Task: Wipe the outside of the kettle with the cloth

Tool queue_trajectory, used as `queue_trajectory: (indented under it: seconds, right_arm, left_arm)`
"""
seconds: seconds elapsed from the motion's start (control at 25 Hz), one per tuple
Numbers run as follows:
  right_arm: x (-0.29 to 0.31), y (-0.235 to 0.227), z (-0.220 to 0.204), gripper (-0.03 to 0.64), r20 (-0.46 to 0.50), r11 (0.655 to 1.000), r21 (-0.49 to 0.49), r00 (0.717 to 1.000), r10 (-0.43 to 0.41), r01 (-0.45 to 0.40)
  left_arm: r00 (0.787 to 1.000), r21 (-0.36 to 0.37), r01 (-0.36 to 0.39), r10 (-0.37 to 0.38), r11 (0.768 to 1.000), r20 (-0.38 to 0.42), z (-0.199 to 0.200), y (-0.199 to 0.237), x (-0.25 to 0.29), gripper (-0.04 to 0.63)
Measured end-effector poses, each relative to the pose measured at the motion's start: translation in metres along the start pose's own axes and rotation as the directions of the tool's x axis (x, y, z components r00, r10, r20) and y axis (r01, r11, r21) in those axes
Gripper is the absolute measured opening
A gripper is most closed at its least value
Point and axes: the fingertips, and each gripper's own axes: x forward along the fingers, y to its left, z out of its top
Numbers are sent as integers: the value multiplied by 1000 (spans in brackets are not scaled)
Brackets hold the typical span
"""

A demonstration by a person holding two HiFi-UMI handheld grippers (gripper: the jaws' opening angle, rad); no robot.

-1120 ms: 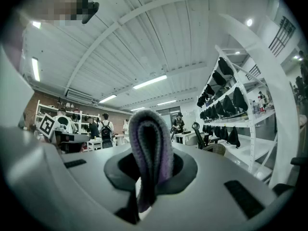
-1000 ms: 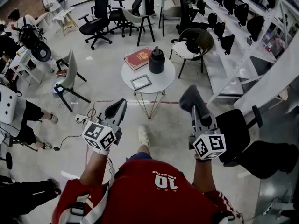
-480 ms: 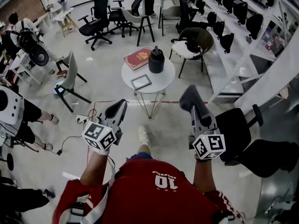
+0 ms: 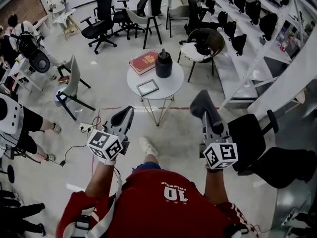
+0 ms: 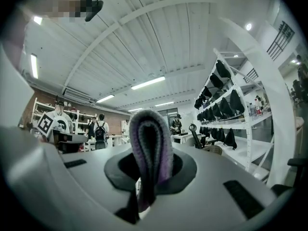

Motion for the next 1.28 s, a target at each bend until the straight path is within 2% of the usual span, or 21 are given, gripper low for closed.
queue_trajectory:
  seconds: [0.56, 1.08, 1.28]
  right_arm:
    - [42, -18, -12, 46, -22, 999, 38, 1000, 8, -7]
    - [114, -57, 0, 46, -13, 999, 30, 1000, 10, -10]
    - [145, -69, 4, 46, -16, 999, 41, 1000, 8, -7]
  left_arm:
    - [999, -16, -11, 11, 1000, -30, -8, 27, 33, 8]
    - [1000, -7, 19, -19, 1000, -16, 11, 62, 116, 8]
    - [999, -8, 33, -34, 999, -37, 14, 78, 143, 8]
